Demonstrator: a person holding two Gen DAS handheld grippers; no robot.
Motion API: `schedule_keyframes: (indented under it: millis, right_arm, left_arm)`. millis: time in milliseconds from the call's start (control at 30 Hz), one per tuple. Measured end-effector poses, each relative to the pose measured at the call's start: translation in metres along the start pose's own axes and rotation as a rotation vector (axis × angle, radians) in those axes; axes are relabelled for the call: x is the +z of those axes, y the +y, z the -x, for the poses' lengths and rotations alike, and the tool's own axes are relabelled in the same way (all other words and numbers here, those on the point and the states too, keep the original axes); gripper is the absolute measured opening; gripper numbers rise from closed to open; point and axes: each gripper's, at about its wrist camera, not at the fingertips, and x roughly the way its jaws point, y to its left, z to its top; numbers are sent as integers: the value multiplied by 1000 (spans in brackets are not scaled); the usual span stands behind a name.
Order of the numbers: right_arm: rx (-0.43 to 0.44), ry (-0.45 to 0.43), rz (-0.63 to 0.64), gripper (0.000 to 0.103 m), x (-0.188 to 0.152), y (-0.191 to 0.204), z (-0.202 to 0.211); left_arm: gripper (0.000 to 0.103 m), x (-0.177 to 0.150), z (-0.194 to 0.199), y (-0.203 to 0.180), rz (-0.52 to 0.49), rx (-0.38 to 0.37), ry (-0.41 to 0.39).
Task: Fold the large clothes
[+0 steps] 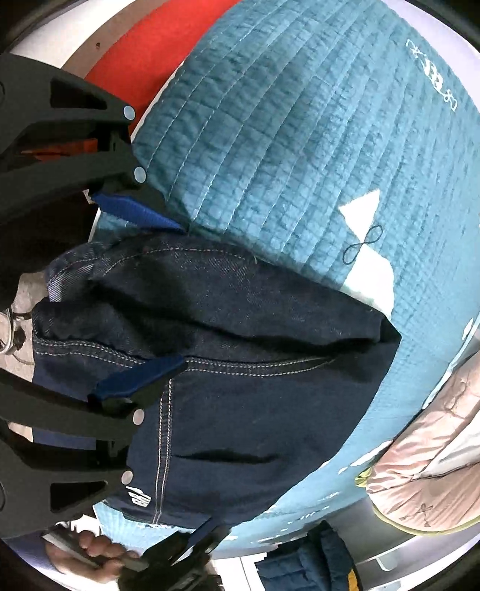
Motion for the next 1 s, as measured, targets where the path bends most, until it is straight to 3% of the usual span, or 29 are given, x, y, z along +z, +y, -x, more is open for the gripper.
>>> schedule_keyframes:
  millis: [100, 133, 267, 333, 533, 600, 733, 833, 900, 1000]
  right_arm:
    - [-94, 56, -32, 11, 4, -12, -27]
    - [-125, 56, -52, 1, 5, -20, -36]
    - [-109, 48, -111, 0, 5, -30, -34]
    - [-116, 56, -98, 0, -3, -28, -22]
    - [-75, 118, -114, 0, -61, -33, 19]
    - [-42, 166, -173, 0, -79, -44, 18]
    - [-45, 132, -146, 0, -95, -51, 11]
    - [-55, 127, -148, 0, -94, -49, 10]
    - [-41, 127, -145, 0, -94, -50, 10]
    - [-2, 110, -165, 0, -96, -51, 12]
  left_arm:
    - [69, 1, -1, 3, 2, -20, 8]
    - [69, 1, 0, 4, -1, -25, 11]
    - [67, 0, -1, 2, -14, -22, 12]
    - [61, 0, -1, -1, -23, -27, 11]
    - [55, -9, 5, 2, -24, -58, 27]
    - [54, -13, 6, 0, -27, -53, 32]
    - [52, -16, 4, -2, -22, -40, 51]
    - [39, -17, 3, -4, -29, -38, 52]
    - [23, -18, 4, -4, -21, -77, 46]
    - [12, -19, 8, -7, -18, -76, 27]
